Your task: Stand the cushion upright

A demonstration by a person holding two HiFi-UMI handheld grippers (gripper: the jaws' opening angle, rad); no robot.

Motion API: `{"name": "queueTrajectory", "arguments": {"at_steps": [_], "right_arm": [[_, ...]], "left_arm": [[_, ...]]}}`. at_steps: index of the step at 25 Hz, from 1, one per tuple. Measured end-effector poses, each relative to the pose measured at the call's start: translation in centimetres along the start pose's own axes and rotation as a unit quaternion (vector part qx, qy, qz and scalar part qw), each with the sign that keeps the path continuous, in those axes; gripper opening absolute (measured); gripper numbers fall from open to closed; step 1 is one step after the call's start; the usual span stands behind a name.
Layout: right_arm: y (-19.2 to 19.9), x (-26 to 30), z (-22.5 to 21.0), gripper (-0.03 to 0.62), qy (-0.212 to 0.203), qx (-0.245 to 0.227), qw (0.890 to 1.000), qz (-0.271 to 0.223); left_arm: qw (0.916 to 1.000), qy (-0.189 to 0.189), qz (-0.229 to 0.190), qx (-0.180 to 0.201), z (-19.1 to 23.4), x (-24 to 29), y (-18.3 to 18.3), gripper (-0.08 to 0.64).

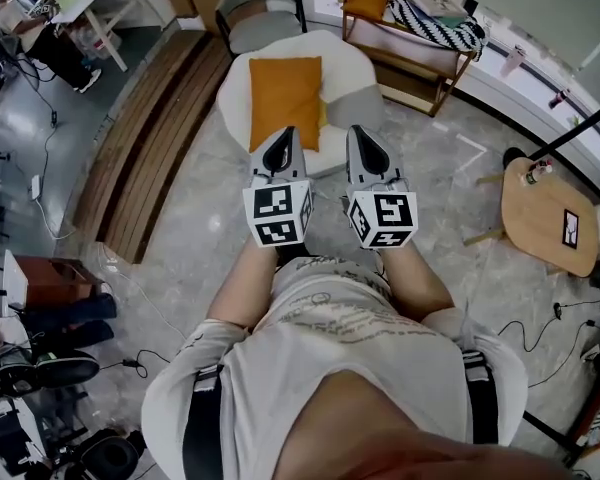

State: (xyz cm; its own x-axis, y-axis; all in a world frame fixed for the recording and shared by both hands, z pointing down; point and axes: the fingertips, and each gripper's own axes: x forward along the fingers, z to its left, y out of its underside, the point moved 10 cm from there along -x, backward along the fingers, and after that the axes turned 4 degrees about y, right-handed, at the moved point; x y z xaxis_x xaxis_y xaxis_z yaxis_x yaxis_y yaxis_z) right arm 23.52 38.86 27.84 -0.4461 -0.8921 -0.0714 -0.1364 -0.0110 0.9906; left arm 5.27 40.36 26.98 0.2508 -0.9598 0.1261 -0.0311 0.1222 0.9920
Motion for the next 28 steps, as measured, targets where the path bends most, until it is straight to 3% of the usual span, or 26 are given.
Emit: {"name": "queueTrajectory", "arguments": {"at_steps": [14,28], "right_arm": [[-0.4,4.7,-2.6,0.028,0.032,0.018,0.999,-0.019],[1.3,14.8,-1.8,0.028,0.042,0.006,0.999,0.005]], "left_arm": [[0.9993,0.031,-0.019,0.011,1.6,5.6,-1.3,0.015],[0.9992,0.031,0.004,-0.023,9.6,12.9,-0.3,0.015]]}}
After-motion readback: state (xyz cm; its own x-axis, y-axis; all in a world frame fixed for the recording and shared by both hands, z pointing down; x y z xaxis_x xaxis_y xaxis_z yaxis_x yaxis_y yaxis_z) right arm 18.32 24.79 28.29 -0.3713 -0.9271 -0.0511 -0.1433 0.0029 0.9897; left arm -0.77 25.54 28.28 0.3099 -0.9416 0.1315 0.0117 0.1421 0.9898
